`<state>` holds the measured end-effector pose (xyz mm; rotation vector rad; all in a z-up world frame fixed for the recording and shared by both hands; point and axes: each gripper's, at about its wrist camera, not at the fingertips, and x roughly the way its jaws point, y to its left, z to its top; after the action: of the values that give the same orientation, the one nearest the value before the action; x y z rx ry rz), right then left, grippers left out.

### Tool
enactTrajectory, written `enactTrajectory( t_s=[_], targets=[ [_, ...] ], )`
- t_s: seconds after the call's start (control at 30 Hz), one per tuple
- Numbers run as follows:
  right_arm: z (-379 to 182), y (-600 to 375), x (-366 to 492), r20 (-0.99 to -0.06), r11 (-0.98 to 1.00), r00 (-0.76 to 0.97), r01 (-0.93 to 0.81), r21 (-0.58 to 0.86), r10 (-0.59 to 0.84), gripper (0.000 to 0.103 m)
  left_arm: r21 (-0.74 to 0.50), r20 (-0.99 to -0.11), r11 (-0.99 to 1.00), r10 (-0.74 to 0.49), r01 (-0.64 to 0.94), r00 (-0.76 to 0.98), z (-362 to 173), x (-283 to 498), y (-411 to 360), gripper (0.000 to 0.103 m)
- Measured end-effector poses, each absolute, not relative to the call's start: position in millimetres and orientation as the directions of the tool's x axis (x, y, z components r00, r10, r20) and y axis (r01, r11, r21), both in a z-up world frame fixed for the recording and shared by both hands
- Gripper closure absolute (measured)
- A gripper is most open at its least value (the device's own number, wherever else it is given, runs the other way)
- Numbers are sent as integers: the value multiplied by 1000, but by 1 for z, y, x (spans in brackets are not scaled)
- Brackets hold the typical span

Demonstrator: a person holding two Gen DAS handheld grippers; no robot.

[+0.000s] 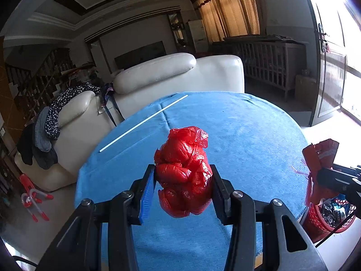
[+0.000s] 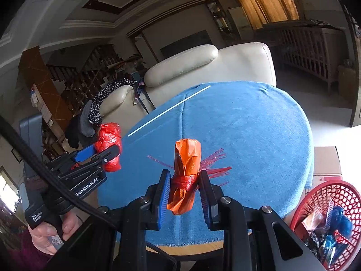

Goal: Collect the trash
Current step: 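Lift the red bag and orange wrapper and carry them toward the wastebasket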

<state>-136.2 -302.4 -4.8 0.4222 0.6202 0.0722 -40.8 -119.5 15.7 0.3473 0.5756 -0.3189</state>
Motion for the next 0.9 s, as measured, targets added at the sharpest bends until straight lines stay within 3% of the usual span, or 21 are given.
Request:
enactTrajectory(
  t_s=[0.9],
  targets=[
    [-15,-351,-179,-526,871,836,136,472,155,75,303,-587,828,-227,471,777,9,-69,-179,55]
  ],
)
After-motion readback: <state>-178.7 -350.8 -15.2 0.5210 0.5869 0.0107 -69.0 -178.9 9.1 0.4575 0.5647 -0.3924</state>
